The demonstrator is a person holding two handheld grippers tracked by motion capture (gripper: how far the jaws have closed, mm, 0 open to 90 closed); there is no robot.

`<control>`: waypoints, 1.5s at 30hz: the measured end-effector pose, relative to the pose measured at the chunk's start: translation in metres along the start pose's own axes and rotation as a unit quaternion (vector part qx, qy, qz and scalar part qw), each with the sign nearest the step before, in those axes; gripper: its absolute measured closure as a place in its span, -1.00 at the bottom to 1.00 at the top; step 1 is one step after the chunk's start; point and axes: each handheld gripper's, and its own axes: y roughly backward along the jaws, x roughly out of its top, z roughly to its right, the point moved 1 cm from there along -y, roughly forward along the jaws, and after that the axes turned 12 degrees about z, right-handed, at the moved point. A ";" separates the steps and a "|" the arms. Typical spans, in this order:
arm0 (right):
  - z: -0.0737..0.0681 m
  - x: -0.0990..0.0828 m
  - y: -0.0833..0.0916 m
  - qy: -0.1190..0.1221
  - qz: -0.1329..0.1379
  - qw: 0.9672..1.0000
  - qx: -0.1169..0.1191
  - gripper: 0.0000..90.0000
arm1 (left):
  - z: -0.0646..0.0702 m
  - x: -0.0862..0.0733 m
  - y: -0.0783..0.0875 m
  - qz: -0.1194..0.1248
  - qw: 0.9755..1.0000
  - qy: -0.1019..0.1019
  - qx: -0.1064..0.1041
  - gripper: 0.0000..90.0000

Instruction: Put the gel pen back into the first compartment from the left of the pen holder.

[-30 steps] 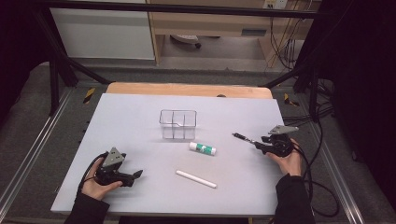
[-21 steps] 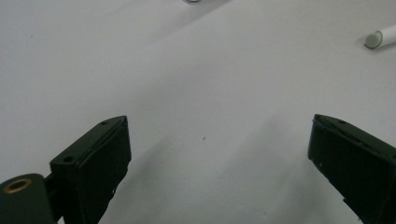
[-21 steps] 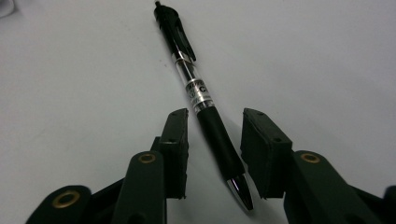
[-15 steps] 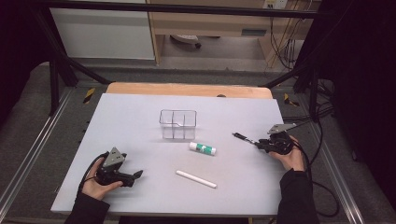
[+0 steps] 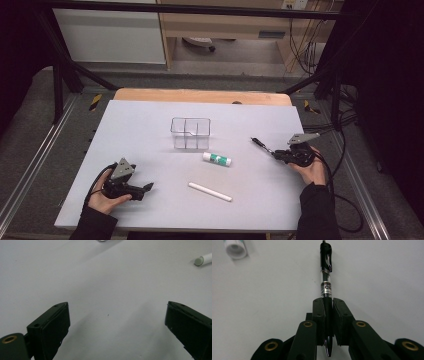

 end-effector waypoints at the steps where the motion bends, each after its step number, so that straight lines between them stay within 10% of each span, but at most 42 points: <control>1: -0.001 0.001 0.002 -0.003 0.007 1.000 0.001 0.80 | 0.000 0.000 0.000 0.001 1.000 -0.001 -0.001 -0.87; 11: -0.035 0.025 0.019 0.034 0.037 0.998 0.029 0.80 | 0.007 0.007 0.000 0.002 1.000 -0.022 -0.017 -0.91; 28: -0.102 0.052 0.014 0.083 0.014 0.991 0.104 0.79 | 0.024 0.026 -0.006 -0.012 0.995 -0.094 -0.037 -0.92; 36: -0.122 0.061 0.005 0.088 -0.001 0.989 0.119 0.79 | 0.038 0.045 -0.015 -0.011 0.987 -0.148 -0.055 -0.90; 45: -0.142 0.068 -0.008 0.100 -0.018 0.985 0.139 0.79 | 0.059 0.064 -0.035 -0.015 0.969 -0.236 -0.077 -0.87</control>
